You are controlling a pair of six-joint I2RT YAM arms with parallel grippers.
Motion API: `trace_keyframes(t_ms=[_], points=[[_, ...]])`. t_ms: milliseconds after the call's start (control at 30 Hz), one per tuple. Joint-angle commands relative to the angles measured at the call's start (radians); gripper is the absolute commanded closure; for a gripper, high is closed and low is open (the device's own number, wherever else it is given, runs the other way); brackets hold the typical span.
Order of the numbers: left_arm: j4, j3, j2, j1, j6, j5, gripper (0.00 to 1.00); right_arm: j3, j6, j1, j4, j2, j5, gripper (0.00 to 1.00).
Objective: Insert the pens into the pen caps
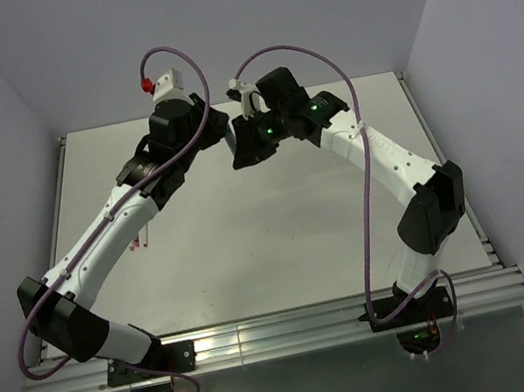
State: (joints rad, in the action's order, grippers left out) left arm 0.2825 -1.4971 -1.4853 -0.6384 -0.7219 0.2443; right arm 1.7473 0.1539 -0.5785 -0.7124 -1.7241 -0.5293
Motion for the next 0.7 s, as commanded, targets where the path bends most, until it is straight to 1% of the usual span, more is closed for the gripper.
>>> trace_keyframes(t_ms=[0,67,167,200,267,333,367,400,500,533,600,633,667], points=[[0.02,0.035,0.042,-0.03,-0.005,0.024,1.0,0.095,0.018,0.003,0.077,0.003,0.037,1.0],[0.02,0.044,0.043,-0.032,-0.019,0.027,1.0,0.124,0.03,0.003,0.077,0.003,0.043,1.0],[0.026,0.047,0.045,-0.033,-0.054,-0.014,0.99,0.176,0.039,0.005,0.079,0.009,0.045,1.0],[0.026,0.047,0.045,-0.032,-0.066,-0.035,0.98,0.194,0.039,0.003,0.079,0.008,0.046,1.0],[0.029,0.038,0.046,-0.032,-0.067,-0.057,0.92,0.242,0.032,0.003,0.079,0.003,0.051,1.0],[0.024,0.031,0.051,-0.032,-0.042,-0.082,0.83,0.264,0.015,0.003,0.077,0.001,0.057,1.0],[0.024,0.026,0.059,-0.033,-0.031,-0.083,0.8,0.273,0.007,0.005,0.079,0.004,0.057,1.0],[0.012,0.017,0.065,-0.032,0.005,-0.085,0.73,0.273,0.0,0.009,0.079,0.009,0.054,1.0],[-0.012,-0.015,0.089,-0.012,0.042,-0.105,0.58,0.248,-0.02,0.014,0.088,0.037,0.035,1.0],[-0.025,-0.023,0.097,0.014,0.05,-0.143,0.51,0.229,-0.022,0.014,0.093,0.046,0.029,1.0],[-0.055,-0.043,0.118,0.043,0.062,-0.174,0.42,0.215,-0.033,0.016,0.105,0.064,-0.009,1.0],[-0.063,-0.049,0.125,0.058,0.064,-0.194,0.35,0.207,-0.034,0.017,0.108,0.069,-0.018,1.0],[-0.081,-0.054,0.141,0.086,0.068,-0.251,0.32,0.198,-0.037,0.017,0.111,0.077,-0.027,1.0]])
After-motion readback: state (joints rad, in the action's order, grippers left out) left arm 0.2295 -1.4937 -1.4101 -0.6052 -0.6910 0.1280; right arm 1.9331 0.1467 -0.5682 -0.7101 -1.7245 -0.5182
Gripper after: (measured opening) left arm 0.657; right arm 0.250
